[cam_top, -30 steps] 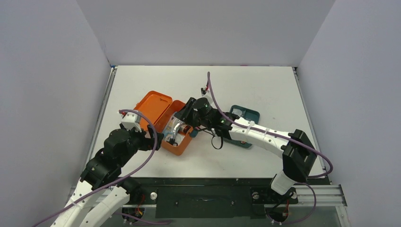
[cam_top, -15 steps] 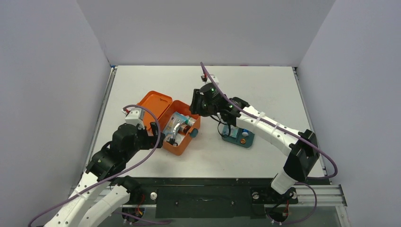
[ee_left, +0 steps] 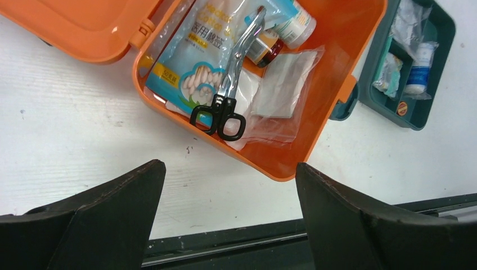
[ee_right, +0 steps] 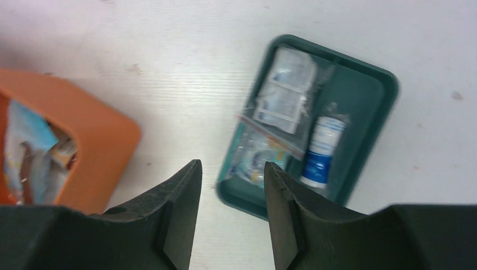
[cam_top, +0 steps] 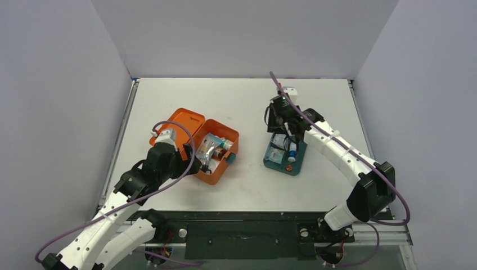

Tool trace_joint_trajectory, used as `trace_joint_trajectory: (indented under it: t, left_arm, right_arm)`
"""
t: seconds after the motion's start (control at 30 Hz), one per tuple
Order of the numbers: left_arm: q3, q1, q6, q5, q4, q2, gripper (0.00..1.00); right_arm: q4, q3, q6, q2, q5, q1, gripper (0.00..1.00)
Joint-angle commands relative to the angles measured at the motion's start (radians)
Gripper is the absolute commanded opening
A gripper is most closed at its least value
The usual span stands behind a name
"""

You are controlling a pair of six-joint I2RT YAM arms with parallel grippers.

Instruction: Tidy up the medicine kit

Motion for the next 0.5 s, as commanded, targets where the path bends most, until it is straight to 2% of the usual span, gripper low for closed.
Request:
trace_joint_trajectory:
  t: [0.0, 0.2, 0.47]
  left_arm:
    - [-0.034, 0.007, -0.054, 0.034, 0.043, 0.028, 0.84]
    - [-0.040, 0.010, -0.074, 0.037, 0.042, 0.081, 0.84]
    - [-0.045, 0.017, -0.111, 0.037, 0.042, 0.141, 0.76]
  right_arm:
    - [-0.036, -0.078, 0.030, -0.066, 0.040, -0.098, 0.41]
    - [-0.026, -0.143, 0.076, -0.046, 0.046, -0.153, 0.41]
    - [0.062, -0.233, 0.150, -0.022, -0.008, -0.178, 0.40]
